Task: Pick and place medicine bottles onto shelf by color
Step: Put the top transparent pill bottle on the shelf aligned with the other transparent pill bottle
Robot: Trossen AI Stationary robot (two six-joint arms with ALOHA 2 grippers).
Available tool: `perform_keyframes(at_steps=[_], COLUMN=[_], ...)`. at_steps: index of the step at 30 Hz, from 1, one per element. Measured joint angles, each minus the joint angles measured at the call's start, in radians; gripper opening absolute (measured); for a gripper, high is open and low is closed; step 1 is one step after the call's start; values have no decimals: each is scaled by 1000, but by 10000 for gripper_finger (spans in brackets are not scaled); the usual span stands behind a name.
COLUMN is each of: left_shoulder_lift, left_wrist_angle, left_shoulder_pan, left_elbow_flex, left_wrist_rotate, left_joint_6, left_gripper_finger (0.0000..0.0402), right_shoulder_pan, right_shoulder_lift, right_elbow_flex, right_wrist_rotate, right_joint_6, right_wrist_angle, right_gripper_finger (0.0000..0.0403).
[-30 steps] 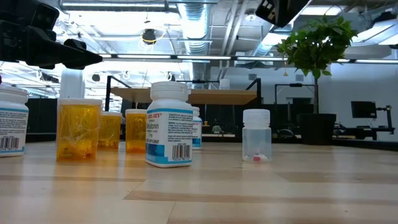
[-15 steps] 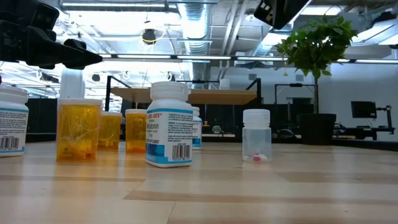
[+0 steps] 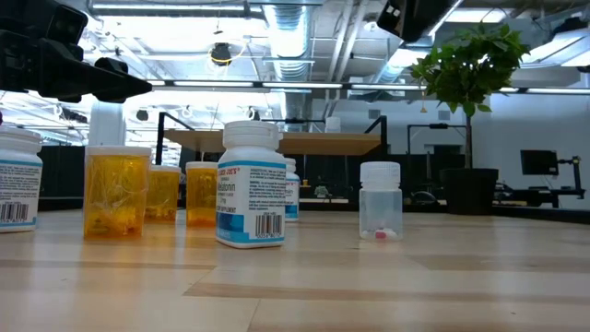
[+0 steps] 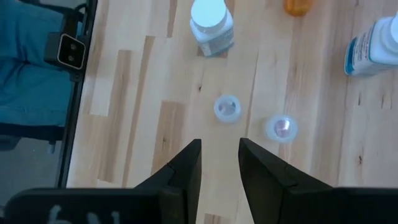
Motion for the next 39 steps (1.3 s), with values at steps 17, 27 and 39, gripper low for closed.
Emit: perform_keyframes(at_steps=[17,27,39], left_shoulder_lift=[0,2,34], left_wrist_angle=[0,1,-7], left_shoulder_pan=[0,0,0], left_elbow_flex=[0,0,4], left_wrist_rotate=[0,-2,-6], left_joint_6=[0,0,0], left_gripper_finger=[261,261,261], right_shoulder_pan=[-80,-100,-61], right_shoulder_lift=[0,123,262], right_elbow_flex=[0,0,0], right_wrist_rotate=[133,201,200], right_joint_6=[87,9,-133], right_wrist_angle=[-13,16,12], right_gripper_finger=[214,274,274])
